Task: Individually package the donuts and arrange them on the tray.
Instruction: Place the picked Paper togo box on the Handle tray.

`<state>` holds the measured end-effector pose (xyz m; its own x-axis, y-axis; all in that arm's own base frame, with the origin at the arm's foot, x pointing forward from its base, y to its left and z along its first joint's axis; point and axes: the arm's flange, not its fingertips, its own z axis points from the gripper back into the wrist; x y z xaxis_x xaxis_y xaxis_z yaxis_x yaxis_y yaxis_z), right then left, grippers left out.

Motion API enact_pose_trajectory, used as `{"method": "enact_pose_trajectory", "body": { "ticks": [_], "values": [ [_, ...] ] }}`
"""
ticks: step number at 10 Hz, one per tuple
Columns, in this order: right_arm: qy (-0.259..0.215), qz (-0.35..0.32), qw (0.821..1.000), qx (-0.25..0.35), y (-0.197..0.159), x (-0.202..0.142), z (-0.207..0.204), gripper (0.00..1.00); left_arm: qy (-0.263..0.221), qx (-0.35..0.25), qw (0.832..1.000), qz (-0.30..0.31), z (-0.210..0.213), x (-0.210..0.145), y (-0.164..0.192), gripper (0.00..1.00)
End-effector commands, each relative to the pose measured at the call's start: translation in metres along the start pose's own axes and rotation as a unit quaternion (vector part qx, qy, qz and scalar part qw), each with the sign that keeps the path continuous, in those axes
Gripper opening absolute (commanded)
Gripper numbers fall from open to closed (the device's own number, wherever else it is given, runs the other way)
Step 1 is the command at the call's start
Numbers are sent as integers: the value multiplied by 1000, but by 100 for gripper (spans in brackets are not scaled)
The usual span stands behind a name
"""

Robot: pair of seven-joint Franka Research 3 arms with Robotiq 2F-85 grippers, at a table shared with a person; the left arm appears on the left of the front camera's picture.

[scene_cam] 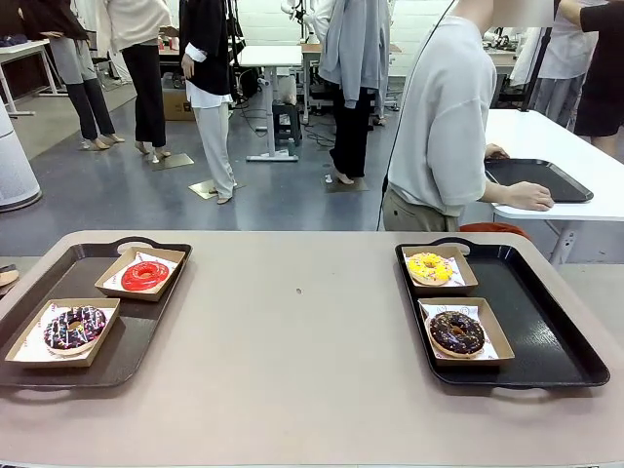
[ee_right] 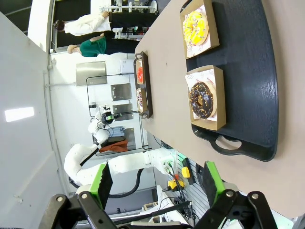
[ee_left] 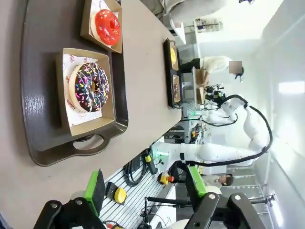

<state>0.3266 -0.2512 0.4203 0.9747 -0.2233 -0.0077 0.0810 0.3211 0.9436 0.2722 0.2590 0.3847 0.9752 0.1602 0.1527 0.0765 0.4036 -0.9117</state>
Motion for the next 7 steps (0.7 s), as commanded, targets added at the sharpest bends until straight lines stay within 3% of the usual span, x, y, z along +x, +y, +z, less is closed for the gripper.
{"method": "enact_pose_trajectory", "body": {
  "ticks": [1, 4, 5, 7],
  "values": [
    [0, -1, 1000, 2, 0, 0, 1, 100, -25, -31, 999, -15, 3, -3, 4, 89],
    [0, -1, 1000, 2, 0, 0, 1, 100, -29, -27, 998, -50, -1, -11, -5, 89],
    [0, -1, 1000, 2, 0, 0, 1, 100, -20, -22, 1000, -10, 5, -6, 5, 89],
    [0, -1, 1000, 2, 0, 0, 1, 100, -20, -22, 1000, -10, 5, -6, 5, 89]
  ]
}}
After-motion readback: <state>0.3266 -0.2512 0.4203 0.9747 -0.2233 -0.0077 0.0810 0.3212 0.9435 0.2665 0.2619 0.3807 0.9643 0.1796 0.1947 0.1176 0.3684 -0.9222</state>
